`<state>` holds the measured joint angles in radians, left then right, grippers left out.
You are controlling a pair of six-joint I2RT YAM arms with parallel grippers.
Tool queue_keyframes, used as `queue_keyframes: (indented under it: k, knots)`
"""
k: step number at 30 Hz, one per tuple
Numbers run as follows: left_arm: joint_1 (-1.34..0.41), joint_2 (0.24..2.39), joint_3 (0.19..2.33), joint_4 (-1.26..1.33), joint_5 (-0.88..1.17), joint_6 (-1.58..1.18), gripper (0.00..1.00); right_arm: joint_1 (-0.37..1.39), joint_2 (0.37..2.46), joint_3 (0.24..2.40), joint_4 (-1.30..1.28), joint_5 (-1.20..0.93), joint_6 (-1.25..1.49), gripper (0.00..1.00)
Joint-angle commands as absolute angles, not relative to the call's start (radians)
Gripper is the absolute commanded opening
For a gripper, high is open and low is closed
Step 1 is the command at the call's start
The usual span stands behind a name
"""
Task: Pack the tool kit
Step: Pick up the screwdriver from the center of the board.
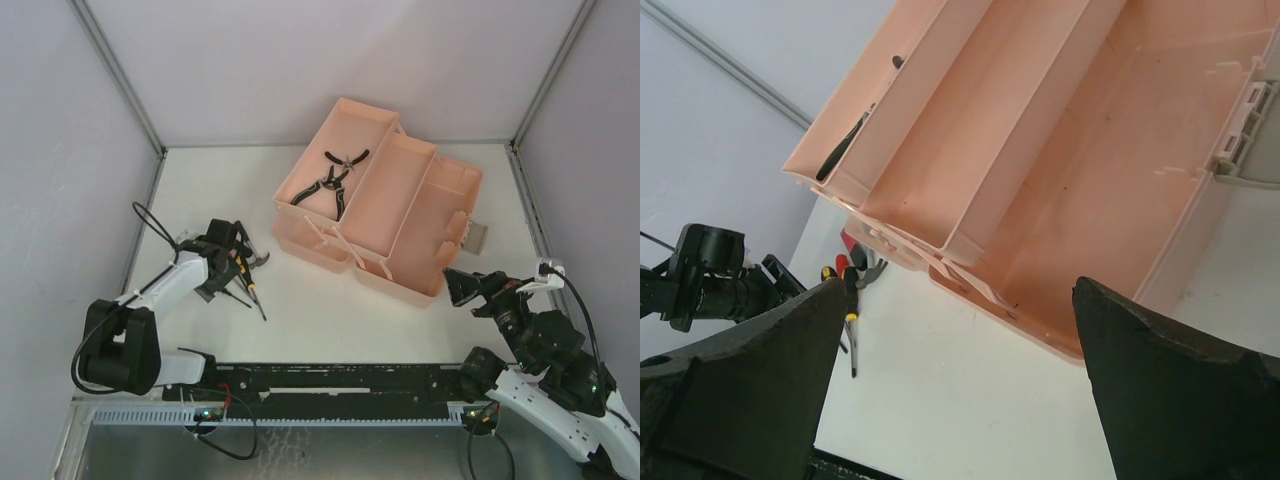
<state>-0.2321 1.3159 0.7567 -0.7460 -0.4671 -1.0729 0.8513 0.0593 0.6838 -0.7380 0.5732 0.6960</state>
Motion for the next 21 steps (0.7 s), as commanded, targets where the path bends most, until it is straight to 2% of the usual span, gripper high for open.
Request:
queue_keyframes:
  k: [1,8,21]
  knots:
    - [-0.210,1.353,0.780,-0.704,-0.459,-1.127,0.69,0.848,0.050,0.706,-0.728,0.598,0.708,0.95]
    - [-0.198,1.437,0.793,-0.696,-0.452,-1.200,0.61,0.848,0.061,0.707,-0.722,0.590,0.719,0.95]
    - [-0.178,1.454,0.768,-0.640,-0.433,-1.181,0.57,0.848,0.065,0.689,-0.707,0.598,0.724,0.95]
